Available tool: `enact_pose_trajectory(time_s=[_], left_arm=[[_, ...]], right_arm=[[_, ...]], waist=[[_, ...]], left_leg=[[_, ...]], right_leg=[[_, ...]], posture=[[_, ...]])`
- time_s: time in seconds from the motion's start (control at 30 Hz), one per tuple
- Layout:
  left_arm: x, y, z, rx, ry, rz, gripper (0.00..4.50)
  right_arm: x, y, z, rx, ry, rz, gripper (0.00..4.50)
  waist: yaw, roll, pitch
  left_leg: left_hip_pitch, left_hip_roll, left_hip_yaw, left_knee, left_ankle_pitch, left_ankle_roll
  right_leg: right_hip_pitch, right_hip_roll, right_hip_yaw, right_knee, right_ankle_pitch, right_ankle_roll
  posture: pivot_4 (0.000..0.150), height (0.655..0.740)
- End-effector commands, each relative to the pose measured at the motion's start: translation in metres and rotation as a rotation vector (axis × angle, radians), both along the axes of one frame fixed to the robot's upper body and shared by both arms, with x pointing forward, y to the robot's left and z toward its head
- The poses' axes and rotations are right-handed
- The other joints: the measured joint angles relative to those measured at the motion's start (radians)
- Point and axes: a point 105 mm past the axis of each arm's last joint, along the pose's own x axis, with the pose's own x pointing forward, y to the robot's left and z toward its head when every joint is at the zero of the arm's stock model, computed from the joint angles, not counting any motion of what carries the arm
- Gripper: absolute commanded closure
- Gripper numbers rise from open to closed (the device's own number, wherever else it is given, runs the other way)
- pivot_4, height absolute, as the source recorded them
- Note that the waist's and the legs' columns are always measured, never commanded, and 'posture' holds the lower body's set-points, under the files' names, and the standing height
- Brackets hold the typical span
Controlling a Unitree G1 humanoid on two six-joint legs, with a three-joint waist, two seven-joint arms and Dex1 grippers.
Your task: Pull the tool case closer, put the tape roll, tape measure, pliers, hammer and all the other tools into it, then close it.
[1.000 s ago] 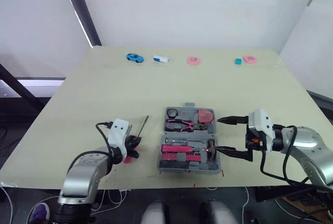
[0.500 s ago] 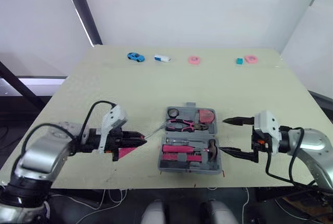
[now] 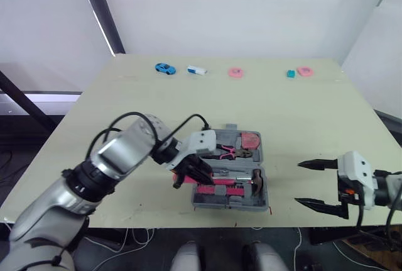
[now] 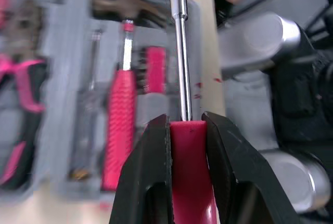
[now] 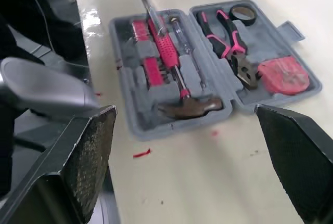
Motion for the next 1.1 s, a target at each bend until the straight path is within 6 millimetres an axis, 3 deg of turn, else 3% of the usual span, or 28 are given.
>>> enact_pose_trajectory(time_s=[0.03, 0.4, 0.7, 0.93, 1.1], left_arm=[[0.0, -0.009, -0.007, 0.072, -0.015, -0.027, 4.06], [-0.009, -0.04, -0.026, 0.148, 0.034, -0.058, 4.06], [-0.007, -0.047, -0.044, 0.216, 0.021, -0.036, 4.06], [0.002, -0.049, -0.046, 0.221, 0.01, 0.003, 4.06], [-0.002, -0.054, -0.046, 0.209, 0.019, -0.02, 4.06]], right_arm=[[-0.007, -0.005, 0.014, -0.025, -0.021, 0.043, 0.0], [0.001, -0.013, 0.022, -0.071, -0.041, 0.052, 0.0], [-0.004, -0.007, 0.02, -0.059, -0.049, 0.043, 0.0], [-0.006, -0.009, 0.019, -0.06, -0.05, 0.022, 0.0], [-0.006, -0.01, 0.018, -0.062, -0.047, 0.014, 0.0]], waist=[[0.001, 0.0, 0.0], [0.001, 0.0, 0.0], [0.002, 0.0, 0.0], [0.001, 0.0, 0.0], [0.002, 0.0, 0.0]], left_leg=[[0.0, 0.0, 0.0, 0.0, 0.0, 0.0], [0.0, 0.0, 0.0, 0.001, 0.0, 0.0], [0.0, 0.0, -0.001, 0.001, 0.0, 0.0], [0.0, 0.0, -0.001, 0.001, 0.0, 0.0], [0.0, 0.0, -0.001, 0.001, 0.0, 0.0]], right_leg=[[0.0, 0.0, 0.0, 0.0, 0.0, 0.0], [0.0, 0.0, 0.0, 0.0, 0.0, 0.001], [0.0, 0.0, 0.0, 0.0, 0.0, 0.001], [0.001, 0.0, 0.0, 0.0, 0.0, 0.001], [0.001, 0.0, 0.0, 0.0, 0.0, 0.001]], posture=[[0.15, 0.74], [0.15, 0.74], [0.15, 0.74], [0.15, 0.74], [0.15, 0.74]])
